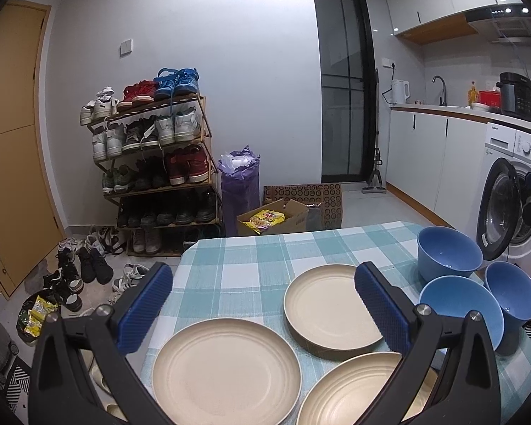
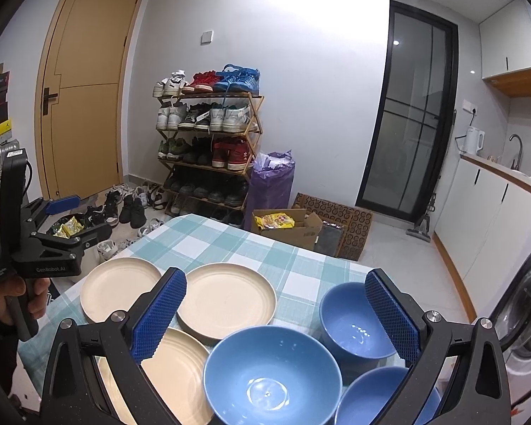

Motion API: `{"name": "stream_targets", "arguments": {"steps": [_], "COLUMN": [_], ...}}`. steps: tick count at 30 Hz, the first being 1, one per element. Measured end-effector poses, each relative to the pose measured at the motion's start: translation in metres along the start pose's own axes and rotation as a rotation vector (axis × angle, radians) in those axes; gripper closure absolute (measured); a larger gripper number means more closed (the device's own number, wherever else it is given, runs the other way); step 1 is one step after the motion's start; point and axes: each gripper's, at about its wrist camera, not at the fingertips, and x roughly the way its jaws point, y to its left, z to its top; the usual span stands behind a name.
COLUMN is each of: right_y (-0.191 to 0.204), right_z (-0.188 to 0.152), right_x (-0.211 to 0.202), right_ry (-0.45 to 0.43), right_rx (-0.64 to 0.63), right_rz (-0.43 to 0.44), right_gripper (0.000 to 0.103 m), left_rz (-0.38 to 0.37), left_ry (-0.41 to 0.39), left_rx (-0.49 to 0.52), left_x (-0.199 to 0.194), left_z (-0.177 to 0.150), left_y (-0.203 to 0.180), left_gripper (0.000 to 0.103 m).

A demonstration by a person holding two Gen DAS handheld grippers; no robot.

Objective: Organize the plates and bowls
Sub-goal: 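Move both tools forward and down toward the rim of the large cream plate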

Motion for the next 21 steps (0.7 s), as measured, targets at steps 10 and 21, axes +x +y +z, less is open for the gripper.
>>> {"name": "stream_targets", "arguments": {"steps": [10,21], "right_y": [-0.011,-0.021], "right_z": [0.011,0.013], "right_x": [0.040,0.093], "right_ry": [0.065,0.164], "right_rx": [0.028,0.072], "right_rz": [0.022,0.065], "right_gripper": [0.000,0.000], "left_rz": [-0.007,-0.009], "left_ry": [0.042,0.106], "left_rx": [-0.006,-0.001], "left_x": [0.028,0.061], "left_z": [0.004,0.006], "left_y": [0.000,0.003], "left_gripper": [0.000,0.000]}}
